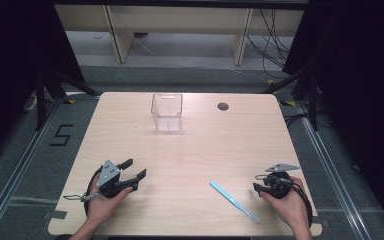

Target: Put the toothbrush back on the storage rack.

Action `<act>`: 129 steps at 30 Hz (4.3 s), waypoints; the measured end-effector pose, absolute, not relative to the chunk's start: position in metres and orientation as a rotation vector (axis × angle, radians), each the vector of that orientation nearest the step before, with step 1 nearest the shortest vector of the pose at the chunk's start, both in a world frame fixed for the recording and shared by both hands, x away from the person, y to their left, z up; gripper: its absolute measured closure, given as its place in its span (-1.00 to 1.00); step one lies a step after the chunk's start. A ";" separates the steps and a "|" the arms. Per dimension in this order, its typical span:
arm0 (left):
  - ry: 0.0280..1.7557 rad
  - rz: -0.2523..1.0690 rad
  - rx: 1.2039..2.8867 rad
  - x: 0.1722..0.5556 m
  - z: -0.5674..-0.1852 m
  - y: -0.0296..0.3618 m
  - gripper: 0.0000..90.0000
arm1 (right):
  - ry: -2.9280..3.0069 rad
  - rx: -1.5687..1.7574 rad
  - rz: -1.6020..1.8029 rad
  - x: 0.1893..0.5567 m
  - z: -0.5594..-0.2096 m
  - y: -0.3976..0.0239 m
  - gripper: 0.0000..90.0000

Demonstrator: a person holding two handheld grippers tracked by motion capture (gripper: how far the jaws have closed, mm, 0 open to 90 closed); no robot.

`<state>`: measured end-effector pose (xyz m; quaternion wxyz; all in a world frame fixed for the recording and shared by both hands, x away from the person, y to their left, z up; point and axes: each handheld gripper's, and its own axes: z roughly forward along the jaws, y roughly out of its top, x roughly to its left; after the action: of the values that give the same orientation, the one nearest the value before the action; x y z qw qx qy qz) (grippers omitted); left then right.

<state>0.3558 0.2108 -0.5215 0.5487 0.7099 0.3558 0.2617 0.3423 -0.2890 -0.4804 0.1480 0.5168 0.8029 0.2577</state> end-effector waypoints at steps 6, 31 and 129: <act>0.846 0.611 1.678 0.356 -0.522 0.211 -0.28 | 2.424 1.451 0.666 0.345 -0.474 -0.279 0.22; 0.883 0.569 1.661 0.357 -0.522 0.212 -0.29 | 2.864 1.102 0.398 0.356 -0.462 -0.224 0.42; 0.314 0.111 2.043 0.336 -0.497 0.137 0.11 | 3.181 0.043 0.062 0.372 -0.436 -0.090 0.76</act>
<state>0.3360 0.1370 -0.4974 0.5104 0.8488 0.1305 0.0460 0.3721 -0.0896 -0.4363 -0.0203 0.0135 0.9995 0.0196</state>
